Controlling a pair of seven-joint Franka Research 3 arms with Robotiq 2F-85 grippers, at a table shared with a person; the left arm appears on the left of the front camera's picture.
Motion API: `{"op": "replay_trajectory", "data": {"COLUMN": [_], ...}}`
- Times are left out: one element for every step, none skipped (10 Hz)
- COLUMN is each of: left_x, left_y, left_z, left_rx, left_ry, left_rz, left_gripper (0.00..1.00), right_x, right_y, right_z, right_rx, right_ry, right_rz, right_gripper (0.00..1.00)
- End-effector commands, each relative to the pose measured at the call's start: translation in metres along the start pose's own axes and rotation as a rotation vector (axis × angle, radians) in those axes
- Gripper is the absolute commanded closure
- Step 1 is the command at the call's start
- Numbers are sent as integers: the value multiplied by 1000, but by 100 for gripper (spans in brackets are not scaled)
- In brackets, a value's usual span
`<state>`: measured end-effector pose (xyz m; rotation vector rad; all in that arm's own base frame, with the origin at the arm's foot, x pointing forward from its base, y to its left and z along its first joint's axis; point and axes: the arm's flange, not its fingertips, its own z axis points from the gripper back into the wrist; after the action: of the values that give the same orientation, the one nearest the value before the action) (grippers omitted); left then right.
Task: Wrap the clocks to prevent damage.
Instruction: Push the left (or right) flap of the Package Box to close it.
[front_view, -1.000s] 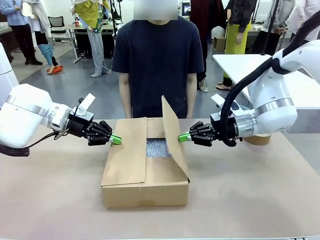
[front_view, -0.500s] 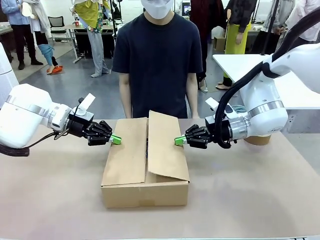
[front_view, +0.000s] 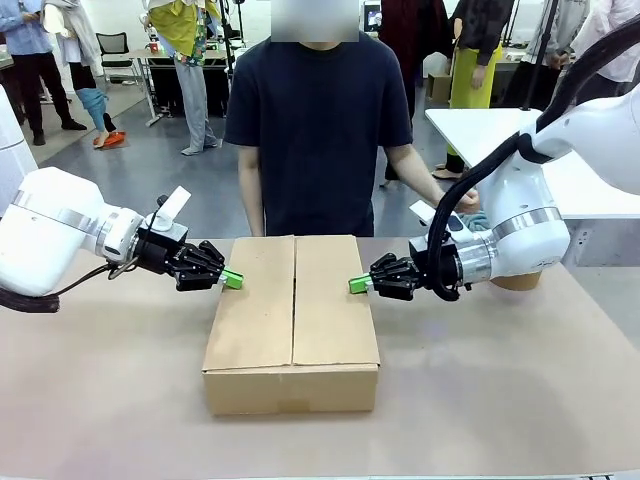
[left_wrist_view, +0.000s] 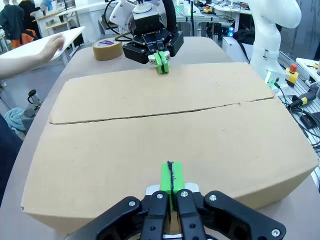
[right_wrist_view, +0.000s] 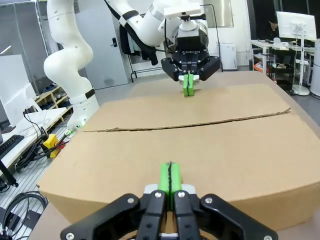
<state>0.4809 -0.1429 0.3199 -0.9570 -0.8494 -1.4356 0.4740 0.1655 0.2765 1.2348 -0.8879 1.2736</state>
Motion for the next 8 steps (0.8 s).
{"op": "replay_trajectory", "data": {"left_x": [-4, -4, -4, -4, -4, -4, -4, -4], "left_y": [1, 1, 1, 1, 1, 1, 1, 1], "left_z": [-1, -1, -1, -1, -1, -1, -1, -1], "left_rx": [2, 2, 2, 2, 2, 2, 2, 2], "left_ry": [5, 5, 5, 5, 5, 5, 5, 5], "left_rz": [5, 5, 5, 5, 5, 5, 5, 5], "left_gripper": [100, 100, 100, 100, 100, 100, 100, 100], "right_x": [0, 0, 0, 0, 0, 0, 0, 0], "right_y": [1, 1, 1, 1, 1, 1, 1, 1], "right_z": [-2, -2, -2, -2, -2, -2, -2, -2], "right_rx": [-10, -10, -10, -10, -10, -10, -10, -10], "right_ry": [4, 4, 4, 4, 4, 4, 4, 4], "right_rz": [-6, -6, -6, -6, -6, -6, -6, -6], "right_gripper": [99, 99, 99, 99, 99, 99, 99, 99]}}
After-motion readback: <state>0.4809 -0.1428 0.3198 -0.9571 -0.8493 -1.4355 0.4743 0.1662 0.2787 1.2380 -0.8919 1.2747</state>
